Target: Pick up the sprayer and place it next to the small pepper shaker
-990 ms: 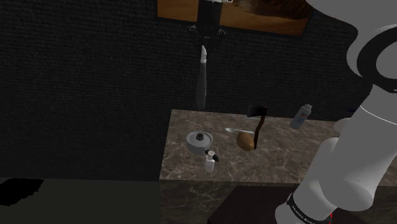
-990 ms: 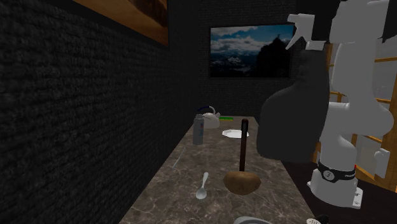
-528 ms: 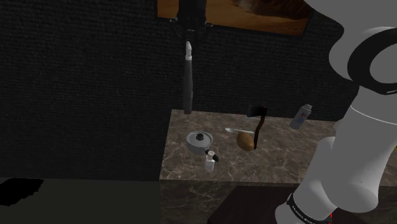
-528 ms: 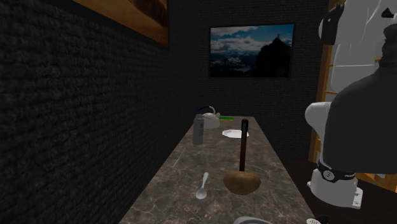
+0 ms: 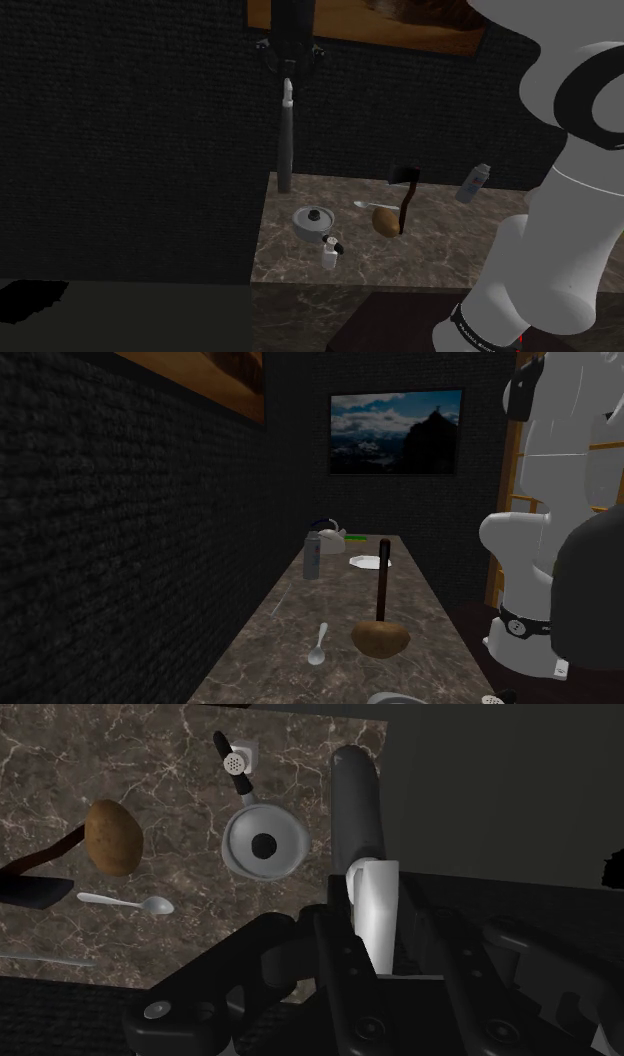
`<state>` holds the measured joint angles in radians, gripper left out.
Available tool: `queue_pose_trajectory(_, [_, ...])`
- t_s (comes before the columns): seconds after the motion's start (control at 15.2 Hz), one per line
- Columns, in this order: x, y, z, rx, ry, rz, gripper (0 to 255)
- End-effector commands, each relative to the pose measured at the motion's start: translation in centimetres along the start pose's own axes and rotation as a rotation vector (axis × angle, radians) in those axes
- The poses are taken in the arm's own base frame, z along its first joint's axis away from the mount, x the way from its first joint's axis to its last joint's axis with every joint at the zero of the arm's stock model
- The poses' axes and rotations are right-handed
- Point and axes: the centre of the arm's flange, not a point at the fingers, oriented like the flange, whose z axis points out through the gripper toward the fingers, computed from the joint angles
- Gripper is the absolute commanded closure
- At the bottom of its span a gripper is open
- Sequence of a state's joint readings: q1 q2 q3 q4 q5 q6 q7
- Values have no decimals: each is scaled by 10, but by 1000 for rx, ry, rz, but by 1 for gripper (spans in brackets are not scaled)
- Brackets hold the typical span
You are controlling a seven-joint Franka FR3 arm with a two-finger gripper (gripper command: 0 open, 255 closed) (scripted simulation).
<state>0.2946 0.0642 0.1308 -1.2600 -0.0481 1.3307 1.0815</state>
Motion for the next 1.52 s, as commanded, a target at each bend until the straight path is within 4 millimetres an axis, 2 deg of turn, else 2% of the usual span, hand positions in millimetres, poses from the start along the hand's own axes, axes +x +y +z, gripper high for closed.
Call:
queue_pose_trajectory(0.0, [0, 0, 11, 1, 0, 0, 255])
queue_pose_trajectory(1.45, [-4, -1, 128, 1, 0, 0, 255])
